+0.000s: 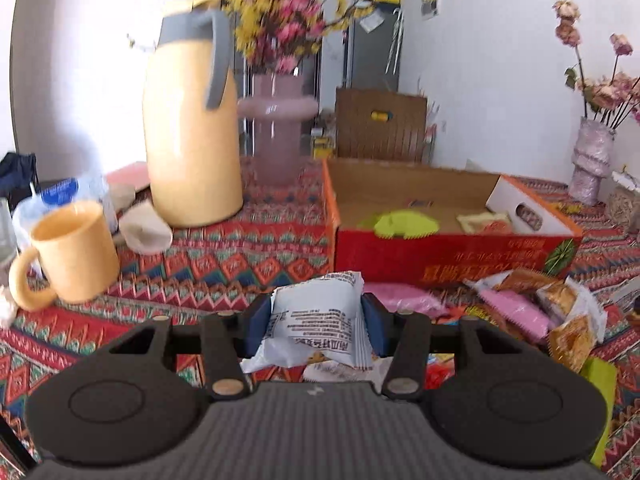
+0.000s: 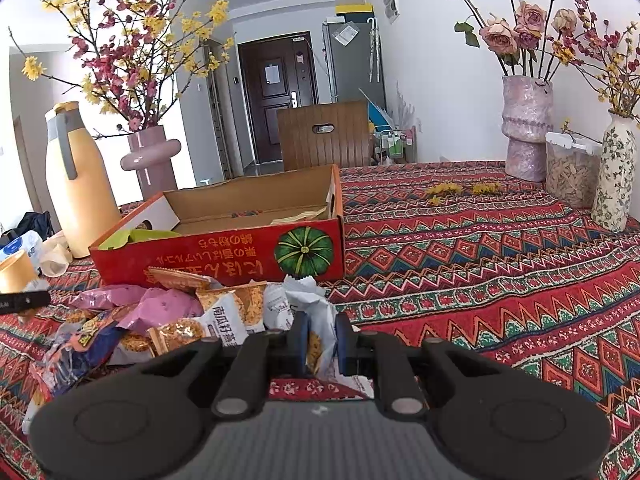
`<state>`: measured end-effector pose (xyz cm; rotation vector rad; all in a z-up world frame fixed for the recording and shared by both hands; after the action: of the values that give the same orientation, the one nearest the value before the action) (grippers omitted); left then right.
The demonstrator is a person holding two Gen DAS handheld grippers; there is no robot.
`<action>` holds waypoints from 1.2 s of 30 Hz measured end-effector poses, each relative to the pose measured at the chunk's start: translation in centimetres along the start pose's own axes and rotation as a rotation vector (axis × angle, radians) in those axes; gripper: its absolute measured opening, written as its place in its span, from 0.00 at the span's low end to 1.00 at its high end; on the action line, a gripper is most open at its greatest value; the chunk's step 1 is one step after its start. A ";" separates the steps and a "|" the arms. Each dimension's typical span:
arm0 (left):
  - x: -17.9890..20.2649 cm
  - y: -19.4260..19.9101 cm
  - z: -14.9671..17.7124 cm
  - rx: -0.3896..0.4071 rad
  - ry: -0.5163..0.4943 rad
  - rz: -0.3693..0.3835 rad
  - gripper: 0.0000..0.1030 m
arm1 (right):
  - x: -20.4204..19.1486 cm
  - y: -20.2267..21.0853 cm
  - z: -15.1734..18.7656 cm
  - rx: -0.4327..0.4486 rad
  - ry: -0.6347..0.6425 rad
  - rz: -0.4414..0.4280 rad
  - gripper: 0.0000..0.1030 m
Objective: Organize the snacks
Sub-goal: 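Lower the white packet into the box and open the left gripper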
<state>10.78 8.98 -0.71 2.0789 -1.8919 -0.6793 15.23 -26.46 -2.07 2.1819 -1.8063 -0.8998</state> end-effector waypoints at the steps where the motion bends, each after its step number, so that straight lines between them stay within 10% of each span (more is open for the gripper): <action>1: 0.1 0.2 -0.4 0.014 -0.003 0.002 0.49 | -0.1 0.0 -0.1 0.002 0.003 -0.002 0.13; 20: 2.8 -1.3 -8.2 0.148 -0.003 0.023 0.49 | -4.7 -2.0 -5.5 0.129 0.077 -0.073 0.13; 36: 4.7 -8.7 -11.9 0.114 0.005 -0.006 0.49 | -7.7 -10.6 -10.3 0.127 0.103 -0.074 0.13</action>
<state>24.46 3.97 4.58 2.1530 -1.9647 -0.5798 29.00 -19.06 3.62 2.3388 -1.7916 -0.6896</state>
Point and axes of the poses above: each gripper's, at about its wrist camera, not at the fingertips, and y roughly against the way its jaws point, x to its right, z to its underside, the point moved 3 cm from there along -y, roughly the way its jaws point, and after that the axes turned 13 degrees about -y, right-handed, at the moved point
